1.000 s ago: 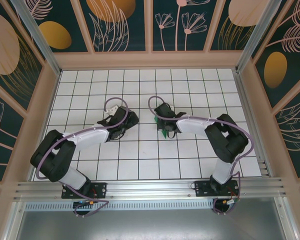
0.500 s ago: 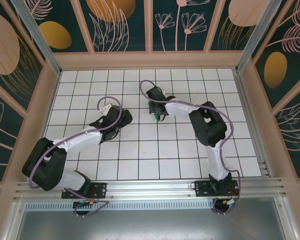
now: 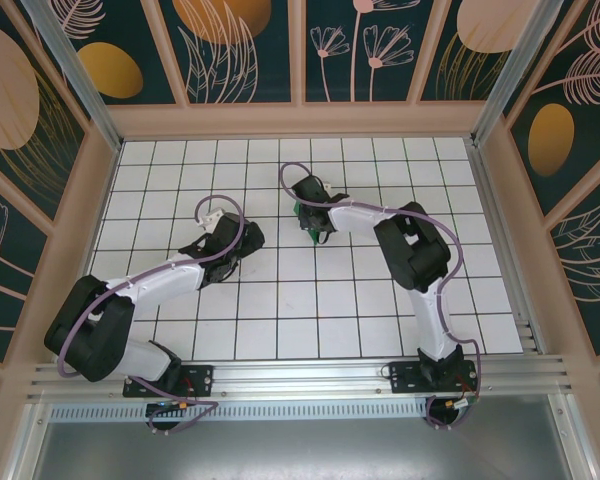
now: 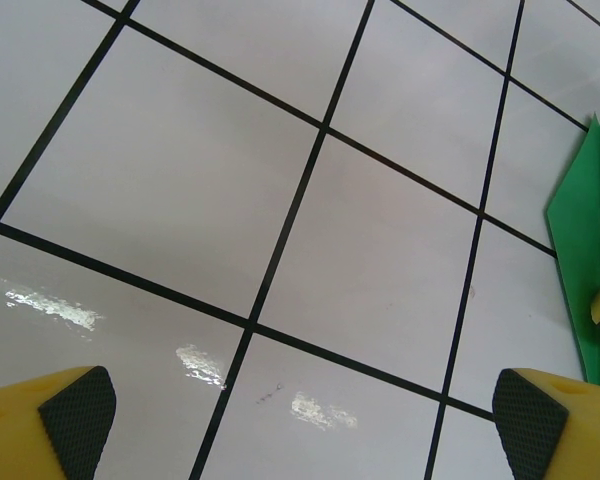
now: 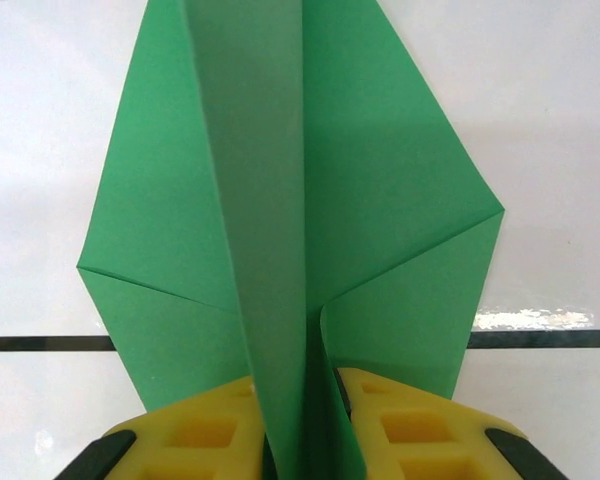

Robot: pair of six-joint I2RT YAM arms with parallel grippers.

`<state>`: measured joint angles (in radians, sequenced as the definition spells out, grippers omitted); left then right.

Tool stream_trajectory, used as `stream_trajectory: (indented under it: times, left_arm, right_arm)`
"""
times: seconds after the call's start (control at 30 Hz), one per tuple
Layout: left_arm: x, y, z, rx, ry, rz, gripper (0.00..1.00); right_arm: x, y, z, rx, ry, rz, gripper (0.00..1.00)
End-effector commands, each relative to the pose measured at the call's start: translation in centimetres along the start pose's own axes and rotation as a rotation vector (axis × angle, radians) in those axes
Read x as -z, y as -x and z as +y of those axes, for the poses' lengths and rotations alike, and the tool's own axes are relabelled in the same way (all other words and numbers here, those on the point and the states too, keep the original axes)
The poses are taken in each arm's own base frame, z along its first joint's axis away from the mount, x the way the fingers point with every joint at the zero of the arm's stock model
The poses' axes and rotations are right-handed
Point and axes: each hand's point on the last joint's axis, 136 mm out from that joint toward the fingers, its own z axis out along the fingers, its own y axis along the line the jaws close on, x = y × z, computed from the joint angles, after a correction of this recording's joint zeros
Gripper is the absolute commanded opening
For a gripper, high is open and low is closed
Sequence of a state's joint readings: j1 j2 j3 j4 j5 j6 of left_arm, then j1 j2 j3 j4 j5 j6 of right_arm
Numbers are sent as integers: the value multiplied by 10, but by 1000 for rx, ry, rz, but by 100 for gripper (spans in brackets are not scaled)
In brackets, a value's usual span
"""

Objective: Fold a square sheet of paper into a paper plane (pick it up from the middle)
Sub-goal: Move a paper plane to the center of the table, then reset both arms

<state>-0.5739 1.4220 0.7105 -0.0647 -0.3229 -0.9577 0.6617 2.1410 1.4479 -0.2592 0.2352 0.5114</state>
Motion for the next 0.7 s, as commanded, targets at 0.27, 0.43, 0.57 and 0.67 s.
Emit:
stream_trajectory:
  times: [0.27, 0.43, 0.57, 0.67]
  left_arm:
    - [3, 10, -5, -3, -6, -22, 99]
    - [10, 42, -19, -22, -16, -100, 98]
    - [17, 79, -27, -64, -12, -193, 98]
    - [22, 108, -21, -102, 29, -275, 99]
  right_arm:
    - [16, 0, 0, -71, 30, 27, 37]
    - [73, 58, 9, -142, 159, -89, 57]
    - [112, 88, -10, -188, 209, -179, 65]
    - [134, 103, -40, -211, 175, -257, 69]
